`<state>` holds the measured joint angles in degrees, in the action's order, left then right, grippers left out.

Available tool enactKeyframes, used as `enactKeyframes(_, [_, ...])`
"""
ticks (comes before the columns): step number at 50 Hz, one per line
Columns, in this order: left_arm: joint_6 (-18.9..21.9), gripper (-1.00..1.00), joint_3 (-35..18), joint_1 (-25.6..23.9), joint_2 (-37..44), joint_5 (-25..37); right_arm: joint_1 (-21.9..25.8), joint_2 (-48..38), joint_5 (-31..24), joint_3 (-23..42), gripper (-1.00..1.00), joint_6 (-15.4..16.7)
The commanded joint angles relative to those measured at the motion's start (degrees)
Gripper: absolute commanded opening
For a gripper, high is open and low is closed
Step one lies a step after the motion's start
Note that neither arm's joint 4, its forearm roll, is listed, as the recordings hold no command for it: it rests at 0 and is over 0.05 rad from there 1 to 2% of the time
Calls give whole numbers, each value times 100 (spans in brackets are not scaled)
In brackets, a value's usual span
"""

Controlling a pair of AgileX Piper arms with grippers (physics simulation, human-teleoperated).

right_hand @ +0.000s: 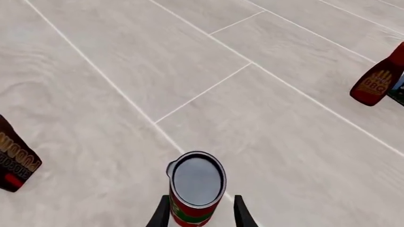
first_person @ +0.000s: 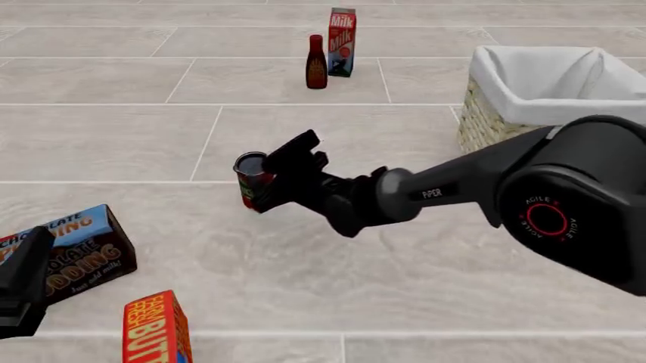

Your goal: Pick the tomato sauce and place it in the basket.

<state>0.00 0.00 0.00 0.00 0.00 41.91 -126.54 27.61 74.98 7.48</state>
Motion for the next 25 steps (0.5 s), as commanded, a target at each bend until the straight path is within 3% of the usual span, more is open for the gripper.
enactKeyframes(1, [0,100,0,0,0,0,52,-276,-109,283,100,25])
enactKeyframes(25, [0,100,0,0,0,0,-18,-833,-299,926,100,-45])
